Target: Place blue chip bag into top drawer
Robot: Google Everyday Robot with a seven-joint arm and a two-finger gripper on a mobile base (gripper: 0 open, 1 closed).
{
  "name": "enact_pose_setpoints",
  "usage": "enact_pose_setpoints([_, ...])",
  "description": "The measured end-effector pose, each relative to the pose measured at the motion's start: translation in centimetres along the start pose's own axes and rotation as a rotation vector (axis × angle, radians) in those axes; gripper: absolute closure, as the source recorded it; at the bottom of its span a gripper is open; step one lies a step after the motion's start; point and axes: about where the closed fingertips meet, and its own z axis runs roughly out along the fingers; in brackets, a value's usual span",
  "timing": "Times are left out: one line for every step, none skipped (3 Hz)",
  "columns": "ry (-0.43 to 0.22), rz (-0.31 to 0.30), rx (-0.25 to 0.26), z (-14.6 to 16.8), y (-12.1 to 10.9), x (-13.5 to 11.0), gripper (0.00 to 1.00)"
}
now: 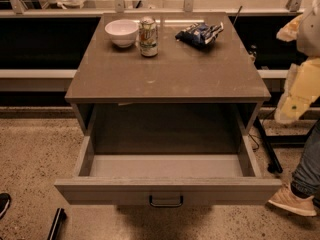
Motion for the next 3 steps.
enact_pose_setpoints([-0.020,0.041,0.111,0.6,-7.1,0.7,0.00])
enact_pose_setpoints([0.004,0.033,0.240,2.9,-16.6,1.8,0.00])
enact_pose_setpoints([-0.042,0.003,0.330,6.9,-24.3,1.6,0.00])
